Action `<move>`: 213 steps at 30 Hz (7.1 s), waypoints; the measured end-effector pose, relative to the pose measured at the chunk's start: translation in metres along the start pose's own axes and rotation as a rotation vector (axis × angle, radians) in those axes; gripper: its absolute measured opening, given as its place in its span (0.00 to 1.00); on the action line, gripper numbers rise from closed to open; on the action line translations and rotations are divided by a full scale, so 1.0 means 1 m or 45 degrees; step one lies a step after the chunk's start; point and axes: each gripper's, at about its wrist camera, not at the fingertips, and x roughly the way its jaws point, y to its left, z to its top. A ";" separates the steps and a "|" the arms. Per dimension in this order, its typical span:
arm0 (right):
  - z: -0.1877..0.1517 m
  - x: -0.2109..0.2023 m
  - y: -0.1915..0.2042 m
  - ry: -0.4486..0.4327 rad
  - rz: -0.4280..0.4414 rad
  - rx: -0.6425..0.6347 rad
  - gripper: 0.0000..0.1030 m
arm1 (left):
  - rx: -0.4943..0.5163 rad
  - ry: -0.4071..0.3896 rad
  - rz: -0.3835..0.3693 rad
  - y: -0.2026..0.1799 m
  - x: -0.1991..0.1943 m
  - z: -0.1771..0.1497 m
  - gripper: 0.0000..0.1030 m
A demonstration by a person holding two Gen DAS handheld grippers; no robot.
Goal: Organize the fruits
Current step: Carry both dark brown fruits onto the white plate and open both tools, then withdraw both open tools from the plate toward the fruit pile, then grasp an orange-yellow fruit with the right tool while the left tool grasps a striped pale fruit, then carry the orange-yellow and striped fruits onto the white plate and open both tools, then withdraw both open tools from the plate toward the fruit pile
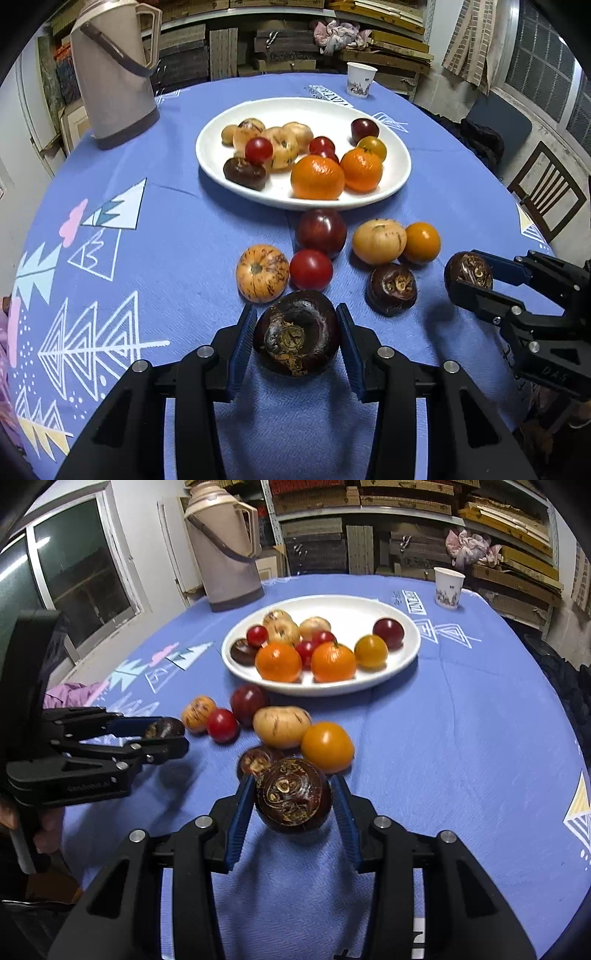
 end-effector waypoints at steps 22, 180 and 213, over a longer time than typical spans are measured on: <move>0.114 0.048 -0.030 -0.056 -0.030 -0.016 0.41 | -0.028 -0.090 0.046 0.018 0.035 0.127 0.43; 0.152 0.106 -0.030 0.035 0.007 -0.033 0.38 | -0.142 -0.032 -0.020 0.042 0.067 0.156 0.37; 0.102 0.029 -0.040 -0.139 -0.111 0.086 0.81 | -0.140 -0.092 0.071 0.038 0.021 0.110 0.80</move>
